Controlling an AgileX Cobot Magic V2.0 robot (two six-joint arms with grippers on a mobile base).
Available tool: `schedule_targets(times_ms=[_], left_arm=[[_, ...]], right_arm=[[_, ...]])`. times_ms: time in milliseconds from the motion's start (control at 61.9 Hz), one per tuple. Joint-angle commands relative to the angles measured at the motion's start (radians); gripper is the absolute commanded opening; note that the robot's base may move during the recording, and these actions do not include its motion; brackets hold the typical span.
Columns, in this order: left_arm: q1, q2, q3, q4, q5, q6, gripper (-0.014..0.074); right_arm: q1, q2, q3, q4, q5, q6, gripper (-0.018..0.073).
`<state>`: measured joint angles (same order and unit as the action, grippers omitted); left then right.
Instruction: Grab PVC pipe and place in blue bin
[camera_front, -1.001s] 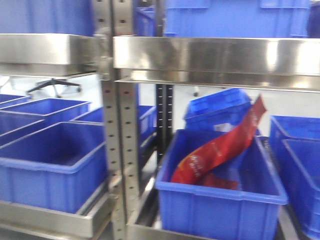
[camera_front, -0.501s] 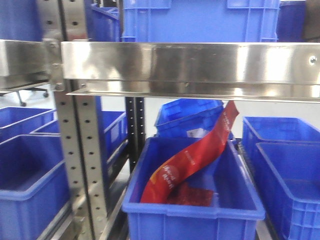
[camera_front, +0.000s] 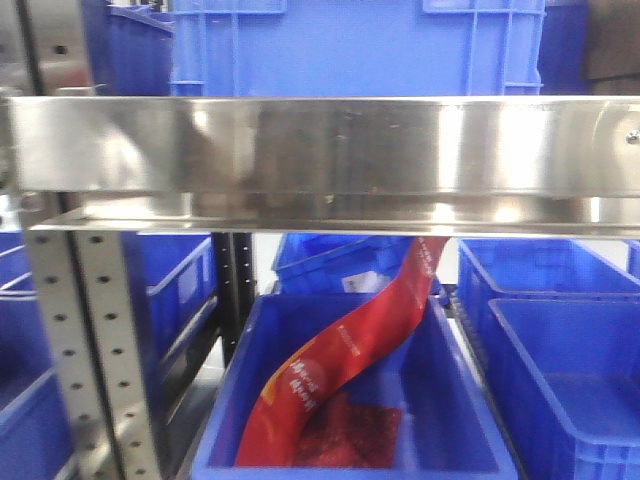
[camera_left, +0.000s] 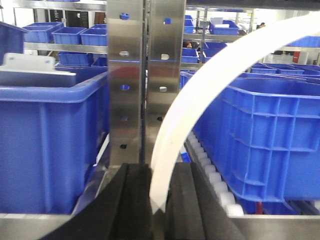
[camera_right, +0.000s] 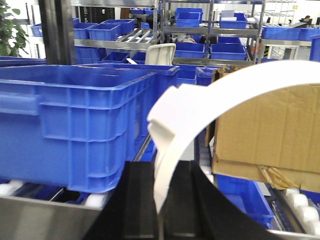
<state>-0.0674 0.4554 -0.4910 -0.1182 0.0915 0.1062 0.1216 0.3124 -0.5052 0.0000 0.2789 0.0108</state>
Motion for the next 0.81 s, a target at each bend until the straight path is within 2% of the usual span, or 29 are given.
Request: schedule_targets(times_ms=[0, 791], left_arm=[[0.003, -0.004, -0.002, -0.008, -0.019, 0.0, -0.0111], [0.003, -0.004, -0.002, -0.008, -0.019, 0.0, -0.0111]], right_arm=[[0.002, -0.006, 0.001, -0.005, -0.025, -0.005, -0.0162], [0.002, -0.006, 0.001, -0.005, -0.025, -0.005, -0.0162]])
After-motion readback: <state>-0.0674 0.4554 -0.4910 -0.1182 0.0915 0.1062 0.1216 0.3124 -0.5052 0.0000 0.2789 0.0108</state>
